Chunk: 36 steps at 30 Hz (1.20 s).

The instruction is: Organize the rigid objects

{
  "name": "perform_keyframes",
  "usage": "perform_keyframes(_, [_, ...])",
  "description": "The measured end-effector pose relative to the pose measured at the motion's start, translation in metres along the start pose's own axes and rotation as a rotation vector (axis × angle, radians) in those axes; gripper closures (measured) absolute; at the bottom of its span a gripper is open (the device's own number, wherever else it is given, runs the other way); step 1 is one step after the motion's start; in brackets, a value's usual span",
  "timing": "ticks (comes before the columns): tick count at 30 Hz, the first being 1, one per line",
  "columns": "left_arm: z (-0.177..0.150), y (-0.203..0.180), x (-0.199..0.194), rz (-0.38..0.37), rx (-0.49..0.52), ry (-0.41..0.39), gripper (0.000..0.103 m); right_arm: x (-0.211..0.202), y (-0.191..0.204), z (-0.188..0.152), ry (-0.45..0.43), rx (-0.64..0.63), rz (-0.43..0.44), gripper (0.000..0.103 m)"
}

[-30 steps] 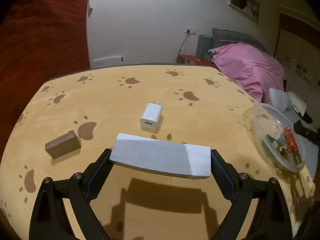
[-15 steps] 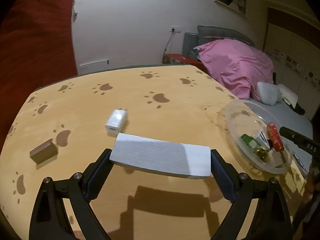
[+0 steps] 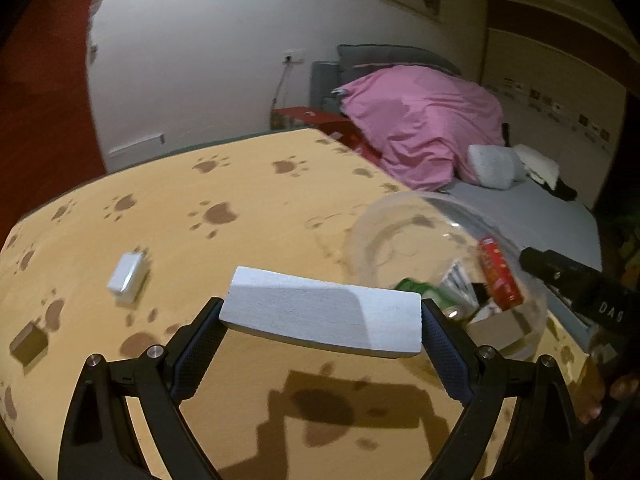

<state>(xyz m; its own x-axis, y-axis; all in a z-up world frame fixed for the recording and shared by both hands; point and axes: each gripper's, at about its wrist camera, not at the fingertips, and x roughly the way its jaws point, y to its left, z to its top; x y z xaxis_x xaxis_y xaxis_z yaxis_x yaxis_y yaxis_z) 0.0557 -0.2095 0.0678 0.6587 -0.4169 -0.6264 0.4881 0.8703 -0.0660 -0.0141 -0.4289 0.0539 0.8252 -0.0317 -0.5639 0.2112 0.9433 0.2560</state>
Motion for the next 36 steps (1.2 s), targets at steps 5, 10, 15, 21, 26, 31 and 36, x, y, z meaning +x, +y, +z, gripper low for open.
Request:
perform_keyframes(5, [0.011,-0.020,0.010,-0.039,0.049,-0.004,0.009,0.000,-0.006,0.000,-0.007,0.013,0.007,0.023])
perform_keyframes(10, [0.019,-0.033,0.025,-0.094,0.063,0.010,0.009,0.002,-0.012,0.001,-0.010,0.032,0.007,0.023])
perform_keyframes(15, [0.023,-0.044,0.037,-0.125,0.101,0.014,0.009,0.003,-0.016,0.002,-0.012,0.043,0.006,0.022])
perform_keyframes(21, [0.023,-0.057,0.046,-0.177,0.143,0.022,0.009,0.005,-0.018,0.001,-0.010,0.051,0.003,0.022])
perform_keyframes(26, [0.018,-0.065,0.049,-0.221,0.188,0.040,0.009,0.004,-0.020,0.002,-0.012,0.059,-0.002,0.022])
perform_keyframes(31, [0.016,-0.064,0.048,-0.213,0.183,0.039,0.009,0.004,-0.018,0.002,-0.012,0.056,0.002,0.022])
perform_keyframes(36, [0.015,-0.054,0.045,-0.200,0.165,0.034,0.009,0.001,-0.016,0.002,-0.013,0.051,0.009,0.022])
